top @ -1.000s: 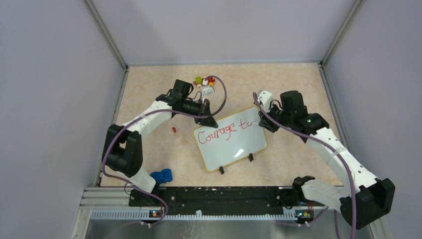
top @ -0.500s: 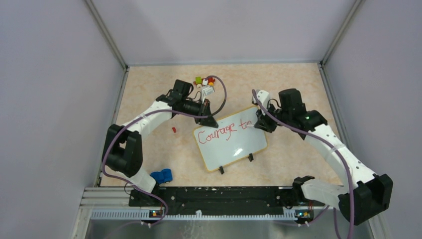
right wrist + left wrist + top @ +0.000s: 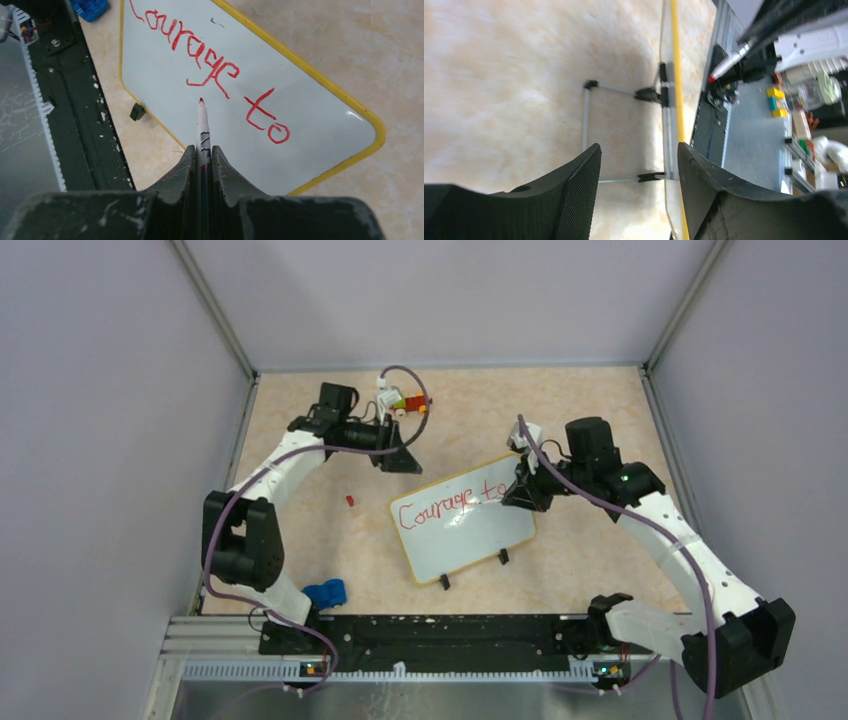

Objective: Write a sentence on the whiteboard
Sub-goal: Move the whiteboard to the center of the board.

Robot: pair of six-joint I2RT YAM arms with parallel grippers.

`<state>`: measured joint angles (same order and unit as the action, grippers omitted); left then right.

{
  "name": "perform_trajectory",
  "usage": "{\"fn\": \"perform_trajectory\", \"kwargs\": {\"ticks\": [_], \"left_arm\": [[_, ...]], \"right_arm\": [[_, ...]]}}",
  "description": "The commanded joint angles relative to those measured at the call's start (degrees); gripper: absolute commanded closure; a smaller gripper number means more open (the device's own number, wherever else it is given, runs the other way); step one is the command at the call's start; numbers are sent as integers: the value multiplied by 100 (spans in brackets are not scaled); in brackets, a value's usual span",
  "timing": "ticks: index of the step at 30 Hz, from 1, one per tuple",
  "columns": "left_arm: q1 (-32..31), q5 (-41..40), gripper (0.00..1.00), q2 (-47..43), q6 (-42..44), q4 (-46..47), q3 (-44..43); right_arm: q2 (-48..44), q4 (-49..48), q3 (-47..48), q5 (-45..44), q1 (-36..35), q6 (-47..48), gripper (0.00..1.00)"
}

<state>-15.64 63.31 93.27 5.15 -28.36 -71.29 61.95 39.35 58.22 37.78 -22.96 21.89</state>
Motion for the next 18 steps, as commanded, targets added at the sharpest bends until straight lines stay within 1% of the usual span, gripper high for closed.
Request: {"fn": "perform_trajectory", "kwargs": {"ticks": [1, 3, 5, 7, 9, 14, 18], "left_arm": [[665, 134, 39, -138, -135, 276, -463], [672, -294, 41, 24, 33, 310, -412], [596, -243, 44, 322, 221, 302, -355], [294, -264, 52, 808, 668, -252, -533], [-112, -263, 55, 1170, 860, -496, -595], [-952, -69, 64, 1721, 830, -216, -227], [-1404, 212, 69, 2075, 657, 8, -80]], "right_arm": [[-105, -48, 346, 900, 89, -123, 100], [-105, -23, 367, 1165, 90, -114, 100], [-90, 53, 396, 1415, 90, -39, 100], [-57, 92, 421, 1600, 90, -10, 100], [-20, 148, 444, 1635, 90, 31, 100], [-8, 286, 453, 1671, 92, 165, 100], [47, 359, 465, 1673, 89, 213, 100]]}}
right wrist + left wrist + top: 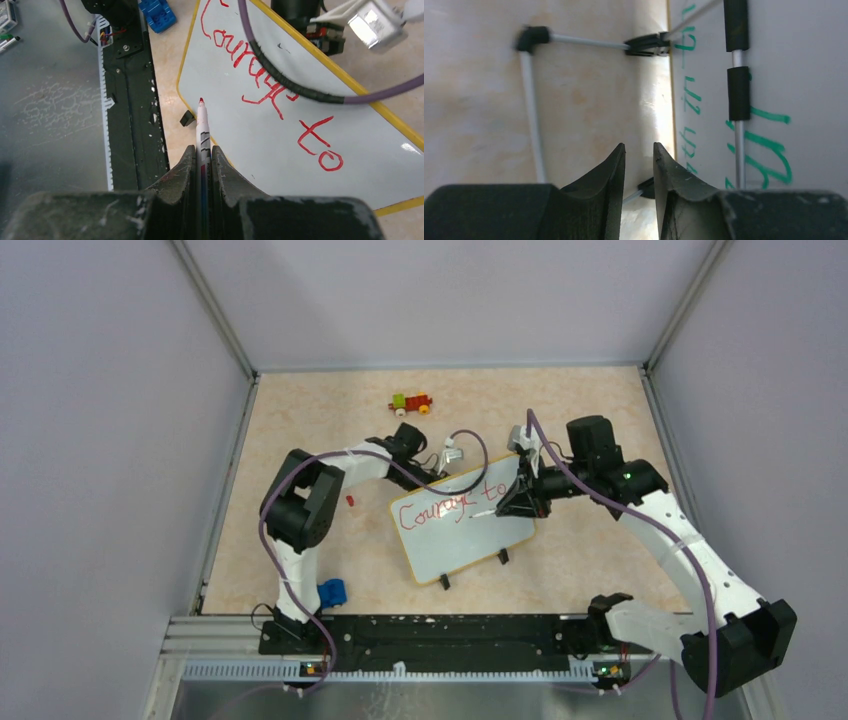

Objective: Write a sentence on the whiteboard
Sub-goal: Move the whiteboard to the center of the board.

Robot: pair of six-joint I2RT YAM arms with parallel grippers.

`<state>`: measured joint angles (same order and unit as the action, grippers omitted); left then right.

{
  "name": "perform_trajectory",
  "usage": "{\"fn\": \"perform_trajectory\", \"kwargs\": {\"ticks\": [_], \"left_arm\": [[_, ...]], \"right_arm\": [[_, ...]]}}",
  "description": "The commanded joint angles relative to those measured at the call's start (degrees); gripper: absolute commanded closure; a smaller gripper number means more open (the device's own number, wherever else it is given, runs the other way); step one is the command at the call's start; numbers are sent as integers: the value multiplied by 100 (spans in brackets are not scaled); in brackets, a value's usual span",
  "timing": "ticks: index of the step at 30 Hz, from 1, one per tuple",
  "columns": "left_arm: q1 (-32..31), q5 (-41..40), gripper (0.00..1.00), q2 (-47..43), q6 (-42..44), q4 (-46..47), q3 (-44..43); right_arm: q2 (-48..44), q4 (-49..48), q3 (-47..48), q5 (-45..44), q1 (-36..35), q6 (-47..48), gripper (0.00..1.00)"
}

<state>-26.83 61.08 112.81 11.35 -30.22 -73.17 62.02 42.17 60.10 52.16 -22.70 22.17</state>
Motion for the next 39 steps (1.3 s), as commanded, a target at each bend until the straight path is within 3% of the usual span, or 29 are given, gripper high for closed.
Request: {"fn": "perform_trajectory", "kwargs": {"ticks": [1, 5, 11, 25, 29, 32, 35, 39], "left_arm": [[-382, 447, 69, 171, -13, 274, 142], [-584, 407, 70, 372, -288, 639, 282], [-592, -381, 74, 603, -670, 1097, 408], [253, -1136, 81, 642, -994, 1342, 190], [390, -838, 82, 591, -862, 1297, 136], [314, 52, 82, 239, -595, 1166, 221], [159, -395, 86, -242, -571, 1275, 367], [180, -579, 88, -11, -526, 934, 88]], "right_arm": [[51, 82, 295, 225, 61, 190, 100], [100, 96, 311, 225, 68, 200, 100], [137, 92, 318, 184, 72, 217, 100], [182, 119, 276, 127, 72, 301, 100], [183, 138, 252, 112, 71, 318, 100], [179, 145, 240, 106, 80, 318, 100], [192, 124, 225, 75, 81, 315, 100], [231, 58, 231, 151, 77, 287, 100]]}}
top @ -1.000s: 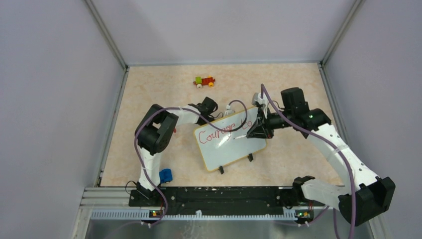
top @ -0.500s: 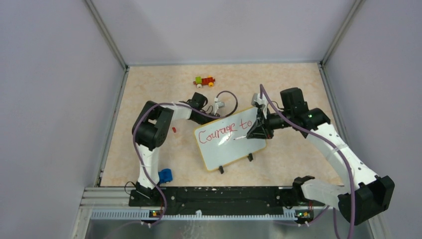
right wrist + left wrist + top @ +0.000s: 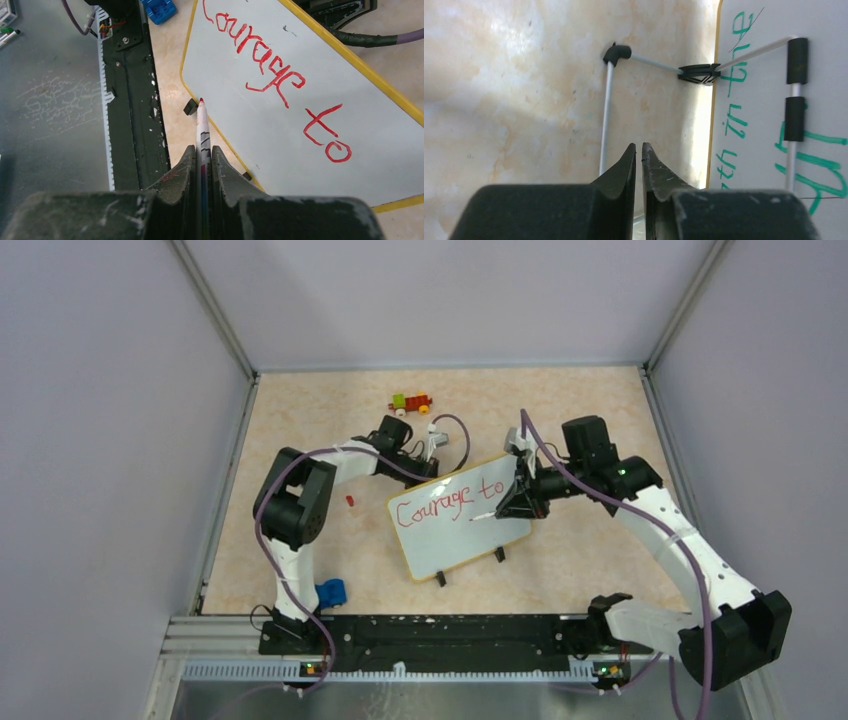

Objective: Write a sentence on the whiteboard
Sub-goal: Move the whiteboard to the center of the board.

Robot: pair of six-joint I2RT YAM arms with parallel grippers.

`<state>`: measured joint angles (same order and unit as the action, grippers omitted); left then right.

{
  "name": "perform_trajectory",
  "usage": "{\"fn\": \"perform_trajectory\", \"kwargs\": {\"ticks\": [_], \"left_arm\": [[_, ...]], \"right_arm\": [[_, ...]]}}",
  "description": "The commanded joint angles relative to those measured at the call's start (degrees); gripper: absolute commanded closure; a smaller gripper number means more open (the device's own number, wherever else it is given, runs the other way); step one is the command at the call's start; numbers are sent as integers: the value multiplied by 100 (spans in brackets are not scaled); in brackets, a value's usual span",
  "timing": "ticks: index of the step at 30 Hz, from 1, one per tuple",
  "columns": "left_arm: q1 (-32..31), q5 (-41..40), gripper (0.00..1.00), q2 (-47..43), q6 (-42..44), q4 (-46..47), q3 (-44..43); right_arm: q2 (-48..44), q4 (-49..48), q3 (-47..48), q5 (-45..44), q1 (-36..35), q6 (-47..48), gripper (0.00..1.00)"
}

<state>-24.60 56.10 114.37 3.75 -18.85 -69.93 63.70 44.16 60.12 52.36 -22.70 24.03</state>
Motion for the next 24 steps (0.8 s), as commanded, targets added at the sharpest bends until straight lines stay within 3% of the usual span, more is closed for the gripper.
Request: {"fn": "perform_trajectory", "kwargs": {"ticks": [1, 6, 11, 24], "left_arm": [[-78, 24, 87, -134, 267, -219, -250], [-746, 303, 86, 114, 770, -687, -329], [-826, 76, 88, 481, 596, -584, -253], [-48, -424, 90, 957, -287, 220, -737]], "right_arm": [[69, -141, 243, 134, 81, 102, 100], [64, -74, 259, 169, 81, 136, 100], [21, -28, 251, 176, 77, 152, 100], [15, -55, 179, 119, 81, 192, 100]]}}
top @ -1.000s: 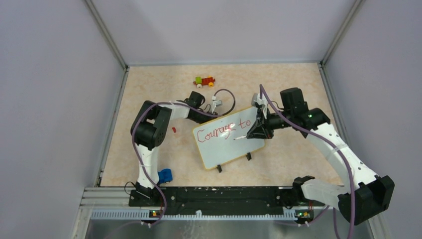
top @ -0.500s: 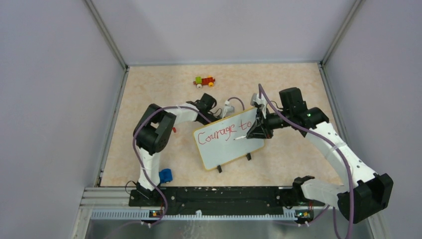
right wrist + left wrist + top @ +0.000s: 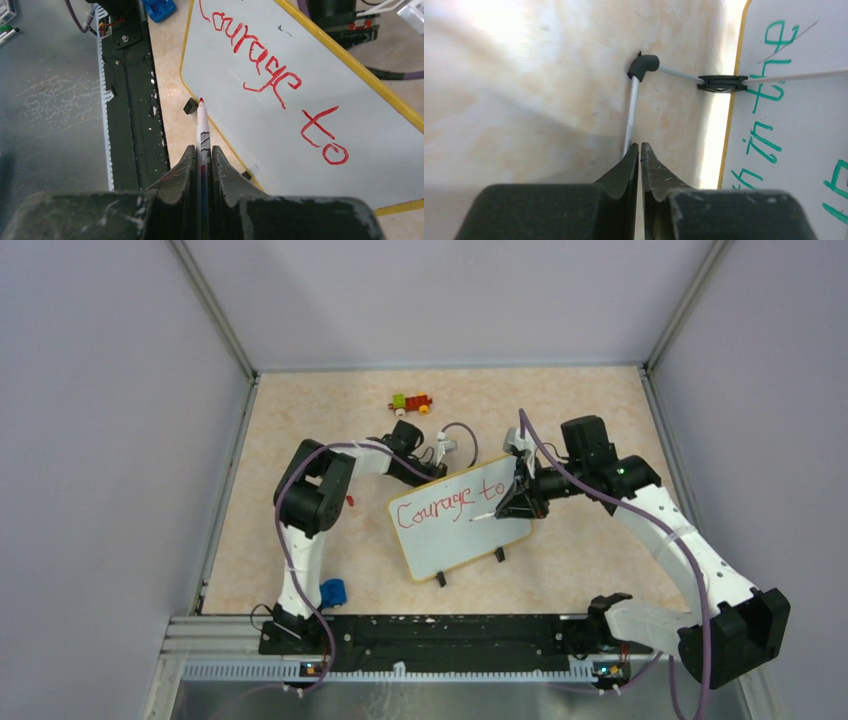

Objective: Write a sentence on the whiteboard
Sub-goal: Move the whiteboard to the center of the board.

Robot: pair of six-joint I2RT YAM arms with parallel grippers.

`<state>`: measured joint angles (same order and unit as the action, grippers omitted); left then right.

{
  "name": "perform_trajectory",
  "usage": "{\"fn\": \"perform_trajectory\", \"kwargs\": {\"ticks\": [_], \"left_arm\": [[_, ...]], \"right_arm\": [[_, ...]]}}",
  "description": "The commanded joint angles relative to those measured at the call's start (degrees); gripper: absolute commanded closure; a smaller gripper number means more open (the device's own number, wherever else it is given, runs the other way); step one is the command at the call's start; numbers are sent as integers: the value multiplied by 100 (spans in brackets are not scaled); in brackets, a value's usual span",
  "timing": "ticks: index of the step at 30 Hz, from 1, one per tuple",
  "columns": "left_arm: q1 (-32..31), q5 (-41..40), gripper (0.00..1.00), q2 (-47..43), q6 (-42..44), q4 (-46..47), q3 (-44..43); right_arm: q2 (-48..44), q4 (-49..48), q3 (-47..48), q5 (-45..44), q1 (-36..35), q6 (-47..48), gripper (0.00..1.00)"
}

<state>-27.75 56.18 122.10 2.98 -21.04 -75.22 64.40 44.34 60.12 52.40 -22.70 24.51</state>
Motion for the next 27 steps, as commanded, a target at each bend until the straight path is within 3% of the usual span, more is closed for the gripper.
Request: {"fn": "perform_trajectory", "kwargs": {"ticks": [1, 7, 21, 27], "left_arm": [[304, -468, 90, 227, -246, 461, -249], [497, -707, 91, 426, -286, 531, -417], [1111, -1370, 96, 417, -1668, 1460, -216], [1333, -1017, 94, 159, -2041, 1999, 203]], "right_arm": [[-47, -91, 162, 100, 81, 136, 100], [-6, -185, 81, 50, 93, 133, 100], [29, -299, 5, 21, 125, 98, 100], [38, -355, -15, 38, 125, 79, 100]]}}
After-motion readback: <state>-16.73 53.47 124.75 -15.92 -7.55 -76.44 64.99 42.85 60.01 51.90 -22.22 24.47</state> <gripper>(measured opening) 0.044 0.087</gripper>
